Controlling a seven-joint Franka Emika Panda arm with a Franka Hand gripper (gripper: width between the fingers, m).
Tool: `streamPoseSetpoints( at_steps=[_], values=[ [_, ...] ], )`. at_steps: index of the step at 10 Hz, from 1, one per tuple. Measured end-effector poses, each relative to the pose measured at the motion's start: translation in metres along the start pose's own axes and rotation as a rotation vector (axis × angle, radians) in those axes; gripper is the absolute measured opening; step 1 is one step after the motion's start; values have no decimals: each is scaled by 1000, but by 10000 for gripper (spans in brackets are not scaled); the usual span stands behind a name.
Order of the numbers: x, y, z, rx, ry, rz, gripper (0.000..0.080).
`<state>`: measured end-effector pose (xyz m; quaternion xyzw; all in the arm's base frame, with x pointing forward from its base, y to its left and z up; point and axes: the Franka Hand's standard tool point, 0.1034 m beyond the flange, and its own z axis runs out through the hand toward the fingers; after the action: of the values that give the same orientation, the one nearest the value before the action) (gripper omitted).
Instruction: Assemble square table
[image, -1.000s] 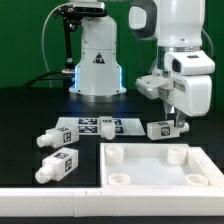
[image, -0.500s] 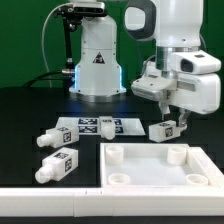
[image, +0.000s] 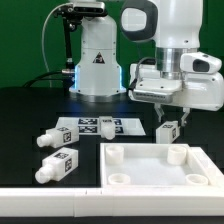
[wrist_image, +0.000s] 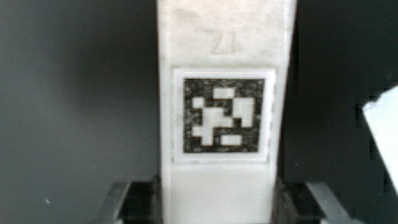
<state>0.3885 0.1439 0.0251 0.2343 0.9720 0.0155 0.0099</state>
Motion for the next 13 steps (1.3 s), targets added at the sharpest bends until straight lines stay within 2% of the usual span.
streamPoseSetpoints(
  at_steps=[1, 2, 3, 5, 7, 8, 9, 10, 11, 12, 13],
  values=[
    [1, -1, 3, -20, -2, -135, 281],
    [0, -2, 3, -53, -13, -225, 281],
    [-2, -3, 3, -55, -17, -288, 281],
    [-3, -4, 4, -55, -15, -232, 281],
    [-6, -2, -2, -64, -27, -174, 564],
    [-13, -1, -10, -57, -41, -45, 564],
    [-28, 4, -21, -45, -65, 83, 631],
    [-43, 16, -30, -65, -90, 182, 646],
    [-52, 23, -33, -71, -96, 325, 646],
    [-59, 32, -35, -83, -103, 356, 648],
    [-55, 33, -31, -102, -96, 301, 648]
  ],
)
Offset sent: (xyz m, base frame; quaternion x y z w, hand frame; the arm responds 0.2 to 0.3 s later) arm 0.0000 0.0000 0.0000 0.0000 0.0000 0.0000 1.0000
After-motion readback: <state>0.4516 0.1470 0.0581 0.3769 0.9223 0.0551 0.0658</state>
